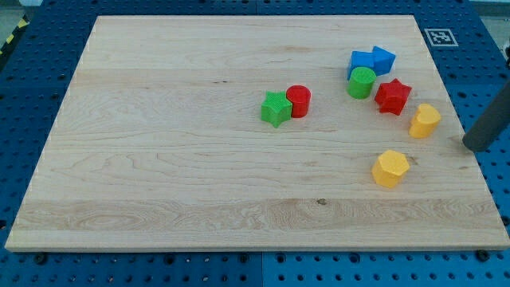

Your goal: Place the heart at the bottom right of the red star

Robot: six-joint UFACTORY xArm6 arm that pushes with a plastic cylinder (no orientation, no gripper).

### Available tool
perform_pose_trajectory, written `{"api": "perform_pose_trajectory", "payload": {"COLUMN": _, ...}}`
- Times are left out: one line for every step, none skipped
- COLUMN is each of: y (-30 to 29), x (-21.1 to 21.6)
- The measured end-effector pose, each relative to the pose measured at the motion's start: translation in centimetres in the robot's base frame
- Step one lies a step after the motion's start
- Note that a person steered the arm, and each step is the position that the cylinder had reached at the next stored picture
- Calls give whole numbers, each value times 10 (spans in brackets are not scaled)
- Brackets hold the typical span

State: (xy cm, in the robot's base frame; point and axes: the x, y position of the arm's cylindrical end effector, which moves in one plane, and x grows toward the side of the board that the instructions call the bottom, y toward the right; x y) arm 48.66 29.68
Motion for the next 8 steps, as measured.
{"api": "perform_pose_trajectory", "payload": {"y": -38, "x": 0}}
{"api": "perform_pose_trajectory", "payload": {"y": -49, "x": 0}}
{"api": "perform_pose_trajectory", "payload": {"y": -7, "x": 0}}
{"api": "perform_pose_trajectory", "payload": {"y": 8, "x": -18}}
{"api": "perform_pose_trajectory", "payload": {"y": -14, "x": -26}}
{"api": "perform_pose_trajectory", "payload": {"y": -29, "x": -26}}
{"api": "perform_pose_trajectory", "payload": {"y": -29, "x": -19}}
{"api": "perform_pose_trajectory", "payload": {"y": -25, "x": 4}}
